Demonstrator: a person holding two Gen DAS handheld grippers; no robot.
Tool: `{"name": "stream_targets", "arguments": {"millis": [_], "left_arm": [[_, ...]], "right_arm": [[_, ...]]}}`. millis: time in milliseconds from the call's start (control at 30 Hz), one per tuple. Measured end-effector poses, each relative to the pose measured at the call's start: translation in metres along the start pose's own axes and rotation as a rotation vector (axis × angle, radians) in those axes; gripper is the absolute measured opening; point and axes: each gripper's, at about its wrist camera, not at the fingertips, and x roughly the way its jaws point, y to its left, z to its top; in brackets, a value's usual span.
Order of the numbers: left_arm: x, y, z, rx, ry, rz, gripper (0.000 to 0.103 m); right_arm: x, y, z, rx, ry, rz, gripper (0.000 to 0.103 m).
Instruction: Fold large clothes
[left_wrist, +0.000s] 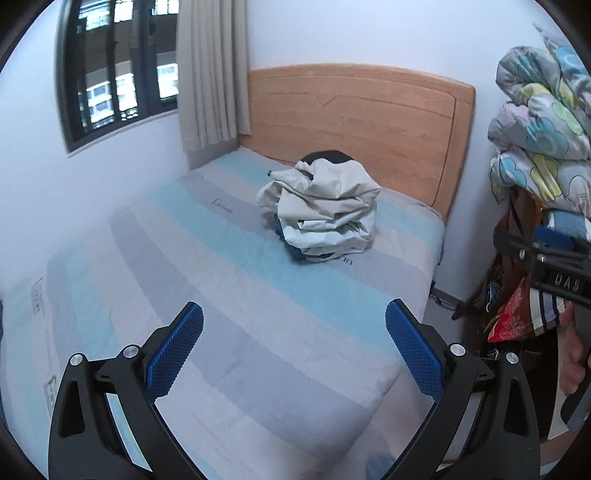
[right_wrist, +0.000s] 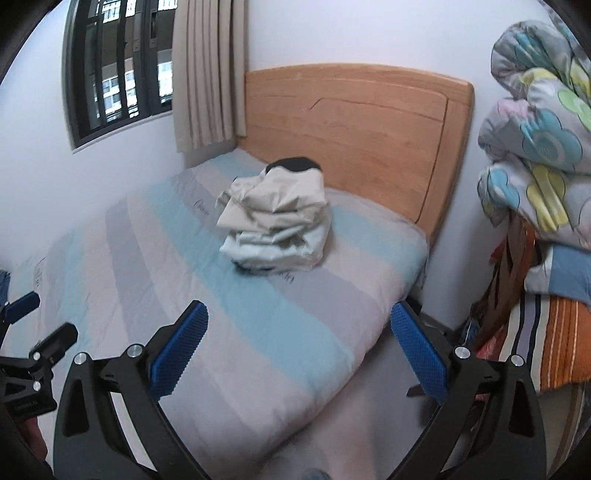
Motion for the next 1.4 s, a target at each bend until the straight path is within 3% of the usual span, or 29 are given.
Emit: {"name": "stream_targets", "arguments": {"millis": [133, 300, 567, 1200, 1400], "left_arm": [[-0.019, -0.016, -0.02, 0.007, -0.014, 0.043, 0.097], [-0.013, -0.05, -0.038, -0.033, 0.004, 0.075, 0.097], [-0.016, -0.089, -0.028, -0.132, -0.031, 0.048, 0.097], [0.027, -0.109, 0.008, -0.1, -0.015, 0.06, 0.097], [0.033, -0.098, 0.01, -0.154, -0.004, 0.057, 0.097]], "right_arm": [[-0.012, -0.011, -0.018, -0.026, -0.006, 0.005, 0.095], [-0.018, -0.033, -0.039, -0.04, -0.02, 0.049, 0.095], [-0.021, -0.07, -0.042, -0.107, -0.037, 0.129, 0.096], [0.009, -0.086, -0.029, -0.112, -0.057, 0.081, 0.096], [0.014, -0.084, -0.029, -0.113, -0.054, 0.084, 0.096]]}}
